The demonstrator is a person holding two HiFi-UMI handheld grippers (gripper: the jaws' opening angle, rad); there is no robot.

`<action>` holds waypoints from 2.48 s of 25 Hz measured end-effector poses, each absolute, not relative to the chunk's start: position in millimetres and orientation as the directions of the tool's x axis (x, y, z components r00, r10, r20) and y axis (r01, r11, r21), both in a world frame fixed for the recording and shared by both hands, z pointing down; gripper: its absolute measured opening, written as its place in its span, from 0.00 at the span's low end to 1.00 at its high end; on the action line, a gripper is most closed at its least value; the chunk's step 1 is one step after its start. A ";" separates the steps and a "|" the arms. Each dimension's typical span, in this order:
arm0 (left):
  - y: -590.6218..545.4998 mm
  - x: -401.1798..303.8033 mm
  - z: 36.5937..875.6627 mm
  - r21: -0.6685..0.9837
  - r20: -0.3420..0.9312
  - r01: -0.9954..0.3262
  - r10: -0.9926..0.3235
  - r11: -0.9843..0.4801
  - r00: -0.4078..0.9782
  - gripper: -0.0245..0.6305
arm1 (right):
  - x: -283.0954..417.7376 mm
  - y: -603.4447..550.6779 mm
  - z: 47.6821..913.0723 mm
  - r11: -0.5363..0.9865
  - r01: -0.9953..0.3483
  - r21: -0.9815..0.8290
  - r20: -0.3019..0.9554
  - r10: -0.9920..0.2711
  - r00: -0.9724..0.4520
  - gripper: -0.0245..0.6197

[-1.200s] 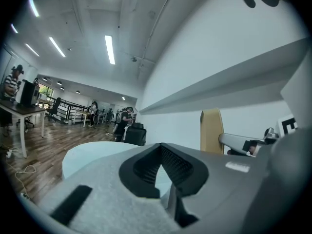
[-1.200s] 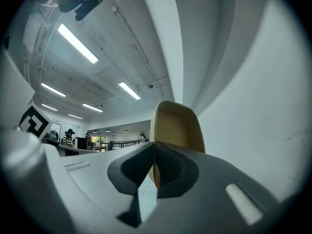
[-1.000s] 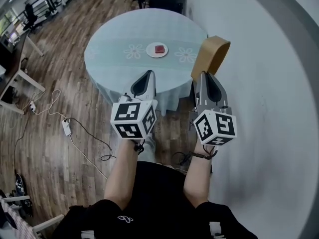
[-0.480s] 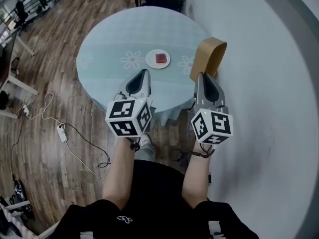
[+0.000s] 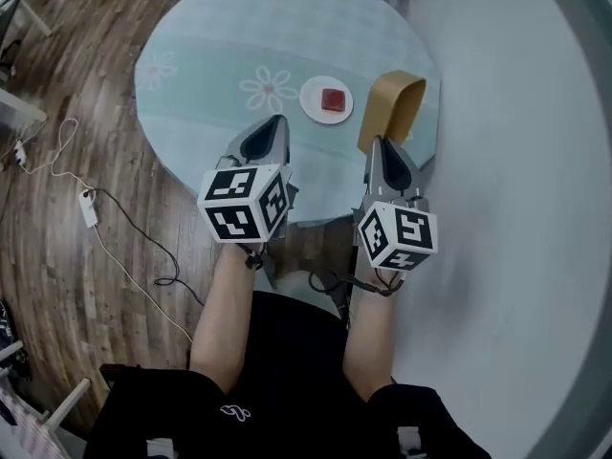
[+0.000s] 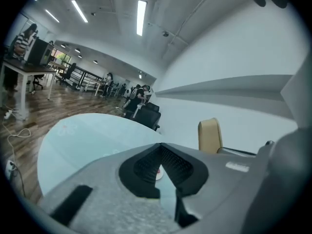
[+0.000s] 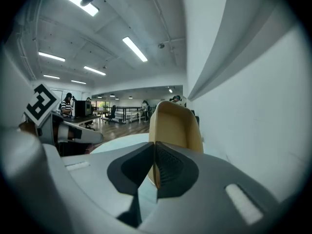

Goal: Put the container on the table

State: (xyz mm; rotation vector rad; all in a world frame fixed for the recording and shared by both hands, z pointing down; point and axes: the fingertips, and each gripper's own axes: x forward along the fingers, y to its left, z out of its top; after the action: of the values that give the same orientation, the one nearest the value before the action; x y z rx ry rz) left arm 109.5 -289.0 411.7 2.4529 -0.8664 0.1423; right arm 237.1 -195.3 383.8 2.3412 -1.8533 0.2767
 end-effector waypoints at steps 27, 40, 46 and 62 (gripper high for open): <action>-263.6 58.1 605.8 0.455 0.613 -0.759 -0.455 -0.465 0.646 0.04 | 174.9 -214.2 649.2 0.012 -0.986 0.168 0.727 -0.676 0.116 0.09; -296.9 97.0 522.3 0.398 0.491 -0.733 -0.547 -0.552 0.678 0.04 | 228.7 -239.1 572.2 -0.160 -0.986 0.044 0.570 -0.807 0.157 0.13; -320.2 104.1 437.1 0.190 0.362 -0.747 -0.662 -0.637 0.657 0.04 | 237.0 -267.2 479.7 -0.160 -0.986 -0.041 0.382 -0.915 0.133 0.05; -323.1 156.3 279.9 0.065 0.043 -0.645 -0.644 -0.761 0.764 0.04 | 274.1 -279.9 303.5 -0.135 -0.988 -0.071 0.027 -0.991 0.133 0.05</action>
State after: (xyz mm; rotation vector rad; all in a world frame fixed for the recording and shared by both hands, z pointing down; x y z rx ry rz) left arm 156.3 -323.1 279.9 2.8792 -1.0534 0.0271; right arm 274.1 -279.9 303.5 2.3916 -2.0893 0.1072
